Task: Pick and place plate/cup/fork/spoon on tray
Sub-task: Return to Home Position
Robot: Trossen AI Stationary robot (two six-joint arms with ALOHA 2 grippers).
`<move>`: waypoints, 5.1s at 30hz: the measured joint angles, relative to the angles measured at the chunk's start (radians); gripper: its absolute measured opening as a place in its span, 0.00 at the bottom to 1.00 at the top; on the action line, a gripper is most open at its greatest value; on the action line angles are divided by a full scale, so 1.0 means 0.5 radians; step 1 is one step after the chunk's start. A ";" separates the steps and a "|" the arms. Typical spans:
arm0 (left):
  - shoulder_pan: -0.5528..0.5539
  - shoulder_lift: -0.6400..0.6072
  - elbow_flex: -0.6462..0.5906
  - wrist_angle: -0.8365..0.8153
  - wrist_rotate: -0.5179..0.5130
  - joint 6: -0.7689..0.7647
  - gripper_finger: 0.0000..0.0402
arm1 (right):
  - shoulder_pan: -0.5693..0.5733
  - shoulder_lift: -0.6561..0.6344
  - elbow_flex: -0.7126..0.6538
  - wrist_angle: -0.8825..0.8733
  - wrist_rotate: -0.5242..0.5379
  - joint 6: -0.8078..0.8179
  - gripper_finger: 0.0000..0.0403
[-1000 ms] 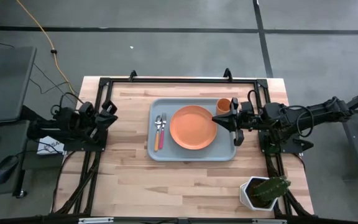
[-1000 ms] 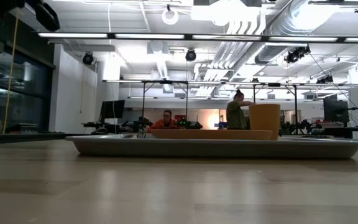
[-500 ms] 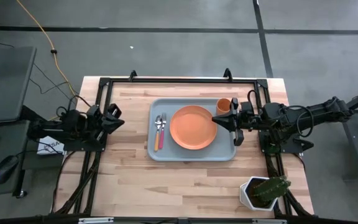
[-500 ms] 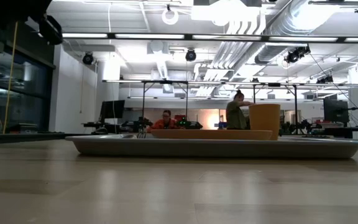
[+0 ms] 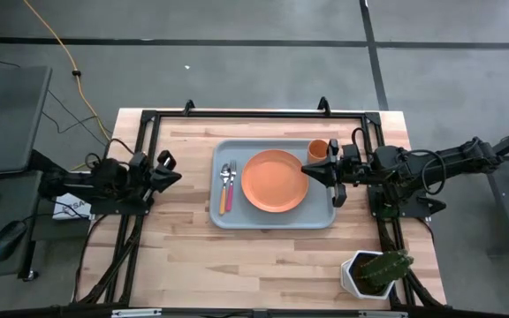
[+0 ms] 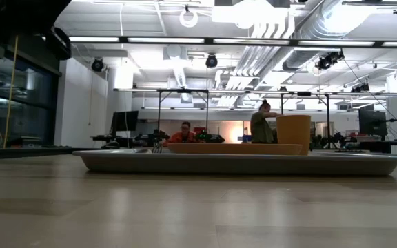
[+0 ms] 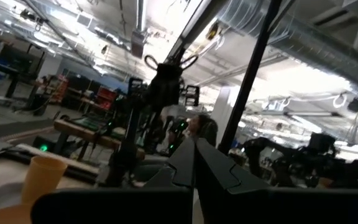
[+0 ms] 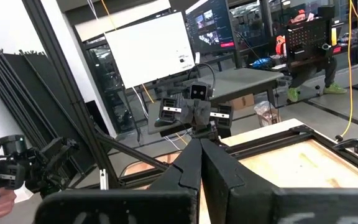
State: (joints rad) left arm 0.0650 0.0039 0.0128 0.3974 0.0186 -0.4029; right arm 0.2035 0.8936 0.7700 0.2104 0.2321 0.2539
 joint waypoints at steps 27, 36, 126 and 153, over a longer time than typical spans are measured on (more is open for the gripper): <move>0.000 0.013 0.000 -0.741 0.184 0.238 0.00 | 0.000 0.000 0.000 -0.026 -0.001 0.037 0.00; 0.000 0.013 0.000 -0.742 0.181 0.237 0.00 | 0.000 -0.033 0.001 -0.103 -0.041 0.073 0.00; 0.000 0.028 0.005 -0.745 0.127 0.236 0.00 | -0.001 -1.786 -1.176 -0.284 -0.221 0.271 0.00; 0.000 0.028 0.002 -0.748 0.127 0.236 0.00 | -0.002 -1.785 -1.521 -0.180 -0.205 0.168 0.00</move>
State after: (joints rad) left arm 0.0650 0.0177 0.0139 0.0235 0.0822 -0.2848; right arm 0.2028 0.0010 0.0097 0.1205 0.1296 0.3377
